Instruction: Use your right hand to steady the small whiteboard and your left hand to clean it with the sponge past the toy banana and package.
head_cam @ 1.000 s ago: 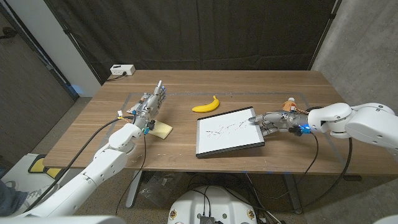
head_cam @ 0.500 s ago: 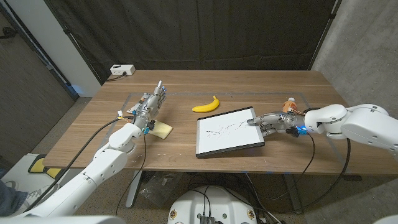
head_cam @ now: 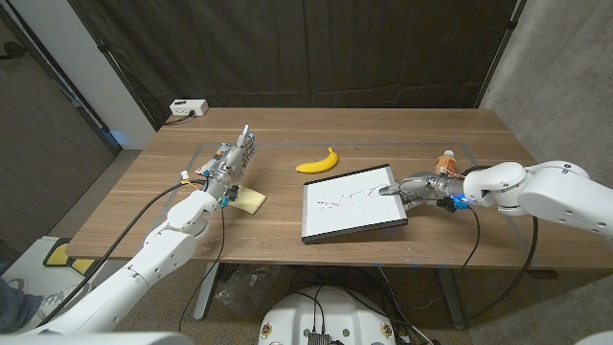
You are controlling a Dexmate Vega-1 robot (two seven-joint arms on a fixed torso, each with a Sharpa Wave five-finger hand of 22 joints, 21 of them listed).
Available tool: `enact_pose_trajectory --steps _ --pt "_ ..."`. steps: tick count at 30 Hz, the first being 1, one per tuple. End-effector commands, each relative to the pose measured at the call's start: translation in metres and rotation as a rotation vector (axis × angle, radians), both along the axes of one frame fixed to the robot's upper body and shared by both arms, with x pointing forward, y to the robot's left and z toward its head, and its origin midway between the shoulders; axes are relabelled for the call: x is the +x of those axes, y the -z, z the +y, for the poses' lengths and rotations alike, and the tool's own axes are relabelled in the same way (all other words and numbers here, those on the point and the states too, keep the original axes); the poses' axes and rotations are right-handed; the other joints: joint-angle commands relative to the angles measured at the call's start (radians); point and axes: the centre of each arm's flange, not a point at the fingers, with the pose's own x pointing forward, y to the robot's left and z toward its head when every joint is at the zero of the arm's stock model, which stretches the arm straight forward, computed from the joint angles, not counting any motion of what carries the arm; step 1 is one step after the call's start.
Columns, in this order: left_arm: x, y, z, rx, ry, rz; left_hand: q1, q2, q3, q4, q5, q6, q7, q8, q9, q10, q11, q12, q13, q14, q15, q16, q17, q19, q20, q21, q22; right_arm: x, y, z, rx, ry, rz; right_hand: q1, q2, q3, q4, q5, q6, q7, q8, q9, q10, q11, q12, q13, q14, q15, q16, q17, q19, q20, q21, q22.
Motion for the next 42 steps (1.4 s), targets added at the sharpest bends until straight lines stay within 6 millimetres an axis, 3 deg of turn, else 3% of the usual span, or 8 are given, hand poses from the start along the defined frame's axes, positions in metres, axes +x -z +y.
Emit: enact_pose_trajectory --steps 1,5,16,20,29,34,42 --pt "-0.002 -0.001 0.001 -0.003 -0.005 -0.005 0.008 0.005 0.000 -0.002 0.000 0.003 -0.001 -0.001 0.001 0.004 0.002 -0.002 0.006 0.003 0.004 0.002 0.001 -0.006 0.006 0.001 0.004 -0.002 -0.002 0.002 -0.008 0.029 -0.037 0.057 0.003 0.017 -0.001 0.000 0.067 0.001 0.010 0.000 0.081 -0.043 0.013 0.002 0.083 -0.043 0.015 0.008 0.041 -0.076 0.049 0.023" --pt "-0.002 0.000 0.001 -0.008 -0.005 -0.004 0.009 0.006 0.001 -0.002 -0.001 0.003 -0.001 -0.001 0.001 0.004 0.002 -0.002 0.006 0.003 0.004 0.002 0.001 -0.006 0.006 0.001 0.004 -0.005 -0.004 0.002 -0.004 0.036 -0.058 0.095 0.011 0.025 0.001 0.001 0.120 -0.030 0.016 0.002 0.160 -0.077 0.025 0.002 0.147 -0.078 0.024 0.011 0.063 -0.079 0.087 0.041" --pt "-0.002 0.002 0.000 -0.018 -0.005 -0.001 0.011 0.009 0.001 -0.002 -0.002 0.008 -0.003 0.000 0.001 0.004 0.000 -0.002 0.006 0.004 0.005 0.002 0.001 -0.005 0.005 0.001 0.005 -0.014 -0.014 0.006 0.004 0.032 -0.104 0.146 0.025 0.039 0.007 0.003 0.227 -0.074 0.023 0.007 0.296 -0.119 0.032 0.004 0.273 -0.131 0.041 0.015 0.099 -0.080 0.171 0.091" --pt "-0.003 0.002 -0.001 -0.017 -0.006 0.000 0.012 0.010 0.001 -0.002 -0.003 0.008 -0.003 -0.001 0.001 0.004 0.001 -0.002 0.006 0.004 0.004 0.002 0.001 -0.005 0.005 0.001 0.005 -0.015 -0.017 0.007 -0.002 0.033 -0.109 0.182 0.037 0.054 0.004 0.003 0.274 -0.094 0.018 0.009 0.371 -0.163 0.034 0.006 0.357 -0.140 0.052 0.015 0.118 -0.080 0.226 0.132" --pt "-0.006 0.005 0.000 -0.012 -0.016 0.009 0.014 0.013 0.002 -0.002 -0.004 0.010 -0.004 -0.001 0.001 0.007 0.001 -0.002 0.006 0.005 0.004 0.002 0.001 -0.005 0.004 0.002 0.005 -0.015 -0.020 0.012 -0.046 0.053 -0.106 0.249 0.053 0.087 -0.006 0.006 0.323 -0.107 0.014 0.011 0.419 -0.182 0.030 0.007 0.429 -0.150 0.055 0.014 0.138 -0.080 0.284 0.181" --pt "-0.007 0.005 0.001 -0.002 -0.020 0.019 0.017 0.016 0.003 -0.003 -0.004 0.011 -0.004 -0.001 0.001 0.007 0.001 -0.002 0.006 0.006 0.004 0.001 0.001 -0.004 0.005 0.002 0.004 -0.018 -0.023 0.014 -0.070 0.085 -0.108 0.267 0.054 0.096 -0.002 0.005 0.356 -0.111 0.015 0.012 0.454 -0.178 0.032 0.008 0.463 -0.149 0.056 0.013 0.148 -0.079 0.316 0.210" --pt "-0.007 0.004 0.004 0.027 -0.027 0.030 0.022 0.019 0.005 -0.005 -0.005 0.011 -0.003 -0.002 0.002 0.007 0.001 -0.003 0.006 0.006 0.003 0.001 0.001 -0.005 0.007 0.002 0.004 -0.027 -0.030 0.016 -0.114 0.157 -0.118 0.266 0.054 0.101 0.012 0.004 0.417 -0.116 0.016 0.013 0.518 -0.191 0.036 0.009 0.539 -0.147 0.065 0.014 0.170 -0.077 0.378 0.271"
